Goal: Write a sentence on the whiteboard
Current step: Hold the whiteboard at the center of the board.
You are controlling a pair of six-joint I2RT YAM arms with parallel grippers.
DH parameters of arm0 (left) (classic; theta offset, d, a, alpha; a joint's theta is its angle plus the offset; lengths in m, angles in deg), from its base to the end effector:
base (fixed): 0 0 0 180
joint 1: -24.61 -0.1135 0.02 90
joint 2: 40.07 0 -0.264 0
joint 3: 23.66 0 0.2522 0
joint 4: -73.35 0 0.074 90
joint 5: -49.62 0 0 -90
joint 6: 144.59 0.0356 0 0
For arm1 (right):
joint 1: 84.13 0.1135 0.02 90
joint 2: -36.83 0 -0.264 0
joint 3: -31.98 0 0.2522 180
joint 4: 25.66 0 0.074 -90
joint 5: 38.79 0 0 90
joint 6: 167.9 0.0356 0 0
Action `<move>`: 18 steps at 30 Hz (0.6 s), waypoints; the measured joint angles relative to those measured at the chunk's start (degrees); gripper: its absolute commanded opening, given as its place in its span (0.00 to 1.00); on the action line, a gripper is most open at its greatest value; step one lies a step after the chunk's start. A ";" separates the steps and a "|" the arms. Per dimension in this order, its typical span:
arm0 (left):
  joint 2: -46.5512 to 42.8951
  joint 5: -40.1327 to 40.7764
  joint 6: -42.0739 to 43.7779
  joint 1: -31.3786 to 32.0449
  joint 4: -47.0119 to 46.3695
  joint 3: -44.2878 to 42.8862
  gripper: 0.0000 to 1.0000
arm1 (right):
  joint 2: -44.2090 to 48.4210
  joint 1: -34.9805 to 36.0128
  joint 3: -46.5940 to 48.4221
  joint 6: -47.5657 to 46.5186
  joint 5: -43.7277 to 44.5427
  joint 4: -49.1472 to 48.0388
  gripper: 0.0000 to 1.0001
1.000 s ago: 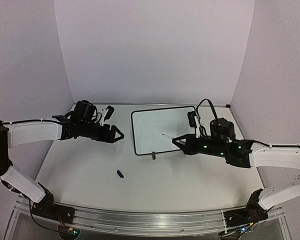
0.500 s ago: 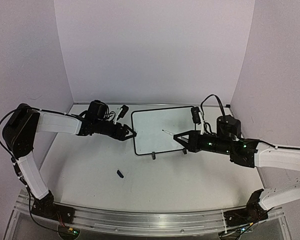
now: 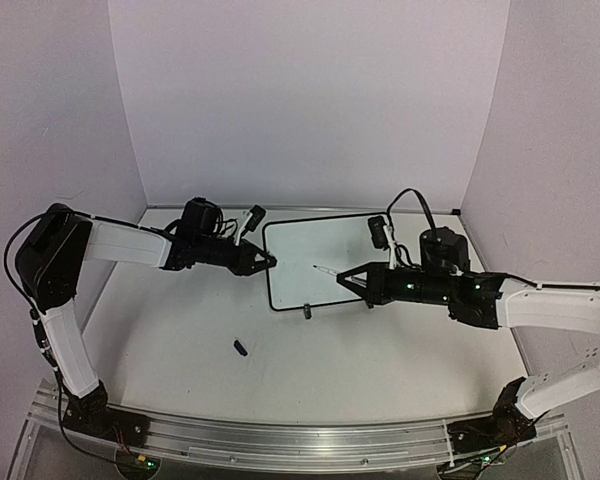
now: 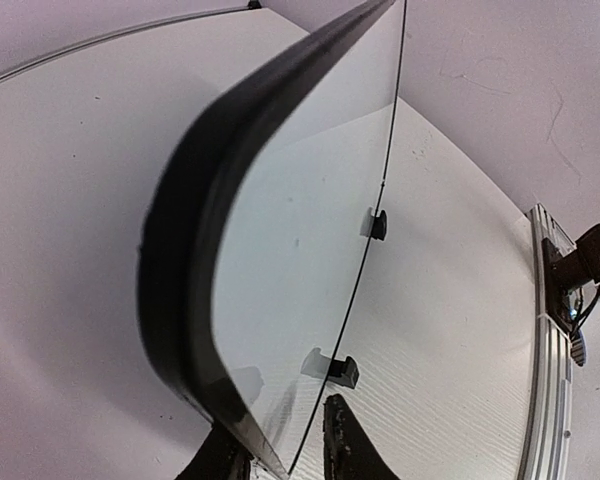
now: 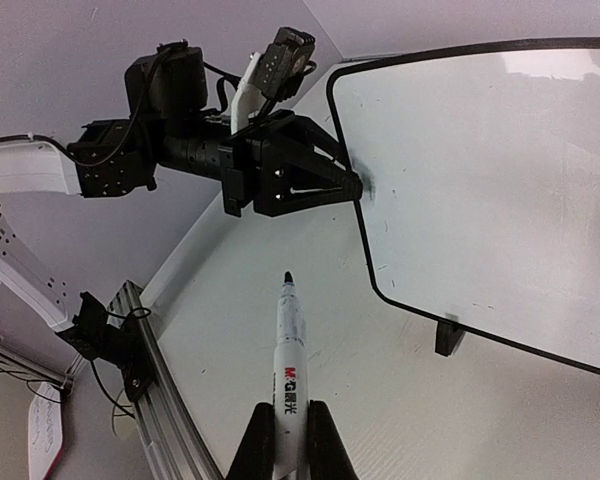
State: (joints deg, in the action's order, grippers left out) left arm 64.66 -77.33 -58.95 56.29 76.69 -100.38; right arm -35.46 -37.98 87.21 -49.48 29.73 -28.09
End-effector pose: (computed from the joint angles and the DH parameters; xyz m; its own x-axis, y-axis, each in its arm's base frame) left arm 0.3268 -0.2269 0.1971 -0.5066 0.2412 -0.8278 0.8204 0.4301 -0.3768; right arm 0.1877 0.2142 0.2639 -0.5901 0.0250 -0.8069 -0.7228 0.4289 0.5418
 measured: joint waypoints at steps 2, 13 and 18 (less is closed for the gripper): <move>0.09 -0.57 0.11 0.00 -0.55 0.00 0.13 | -0.74 0.00 0.72 -0.11 -0.50 -0.02 0.00; 0.52 -5.79 1.20 0.55 -2.25 0.39 0.00 | -3.04 0.00 3.04 -1.42 -1.84 0.35 0.00; 0.63 -6.54 1.18 0.35 -2.21 0.44 0.00 | -3.04 0.00 3.06 -2.12 -1.99 0.42 0.00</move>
State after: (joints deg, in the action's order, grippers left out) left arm 65.30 -83.87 -57.77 56.64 74.49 -99.94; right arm -38.50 -37.98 90.27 -51.60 27.74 -27.67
